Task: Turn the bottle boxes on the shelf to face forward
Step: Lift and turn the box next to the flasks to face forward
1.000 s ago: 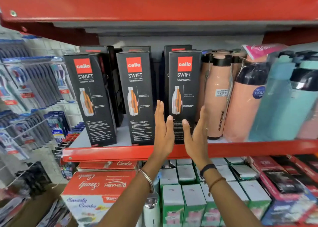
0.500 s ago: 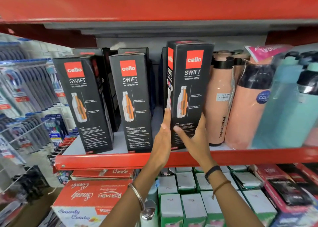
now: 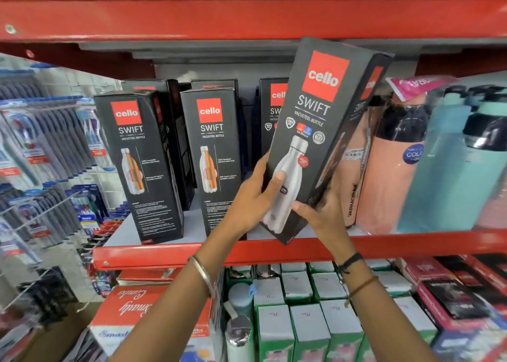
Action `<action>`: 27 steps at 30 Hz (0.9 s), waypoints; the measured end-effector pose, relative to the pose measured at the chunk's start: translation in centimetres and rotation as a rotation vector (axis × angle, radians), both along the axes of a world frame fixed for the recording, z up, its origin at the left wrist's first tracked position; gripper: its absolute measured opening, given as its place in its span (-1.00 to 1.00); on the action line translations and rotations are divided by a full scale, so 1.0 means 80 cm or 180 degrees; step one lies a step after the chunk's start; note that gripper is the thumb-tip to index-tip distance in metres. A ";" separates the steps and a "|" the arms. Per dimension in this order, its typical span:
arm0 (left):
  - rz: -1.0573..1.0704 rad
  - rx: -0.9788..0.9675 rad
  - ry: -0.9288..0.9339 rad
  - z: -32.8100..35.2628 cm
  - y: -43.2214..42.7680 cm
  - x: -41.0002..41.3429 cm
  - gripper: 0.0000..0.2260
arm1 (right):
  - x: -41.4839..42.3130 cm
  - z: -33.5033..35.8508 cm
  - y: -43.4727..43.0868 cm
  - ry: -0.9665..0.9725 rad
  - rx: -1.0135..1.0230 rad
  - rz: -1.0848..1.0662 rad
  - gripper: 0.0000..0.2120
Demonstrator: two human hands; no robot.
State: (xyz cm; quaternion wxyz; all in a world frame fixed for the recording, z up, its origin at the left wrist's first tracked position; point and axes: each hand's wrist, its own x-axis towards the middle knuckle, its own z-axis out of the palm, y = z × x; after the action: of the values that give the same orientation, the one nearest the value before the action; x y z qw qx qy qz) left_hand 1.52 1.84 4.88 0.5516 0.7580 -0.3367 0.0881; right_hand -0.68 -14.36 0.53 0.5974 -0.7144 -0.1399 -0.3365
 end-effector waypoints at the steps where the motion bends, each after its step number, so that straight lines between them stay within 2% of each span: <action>1: 0.0049 -0.0029 -0.0026 -0.002 0.000 0.005 -0.58 | 0.003 0.002 -0.001 0.0100 -0.0112 0.0000 -0.08; 5: 0.0298 -0.0213 -0.0192 -0.011 -0.002 0.017 -0.66 | 0.015 0.011 -0.006 0.0433 -0.0700 0.0015 0.04; 10: 0.0562 -0.0258 -0.0363 -0.024 -0.011 0.020 -0.60 | 0.022 0.019 -0.010 0.0404 -0.1196 0.0011 -0.10; 17: 0.0867 -0.0279 -0.0123 -0.049 -0.028 0.037 -0.53 | 0.041 -0.001 -0.024 0.0616 -0.1267 0.0010 -0.19; 22: 0.0897 -0.0249 0.0045 -0.063 -0.033 0.044 -0.49 | 0.050 -0.017 -0.026 0.0587 -0.1136 -0.0024 -0.14; 27: 0.0854 -0.0127 -0.0090 -0.064 -0.035 0.044 -0.46 | 0.062 -0.041 -0.032 0.0524 -0.0668 -0.0304 -0.32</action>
State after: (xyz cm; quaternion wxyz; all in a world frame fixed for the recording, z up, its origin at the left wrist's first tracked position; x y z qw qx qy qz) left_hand 5.06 -0.97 -0.21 0.5451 0.7838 -0.2383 0.1785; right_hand 4.27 -16.90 -2.72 0.5121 -0.8040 -0.0906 -0.2883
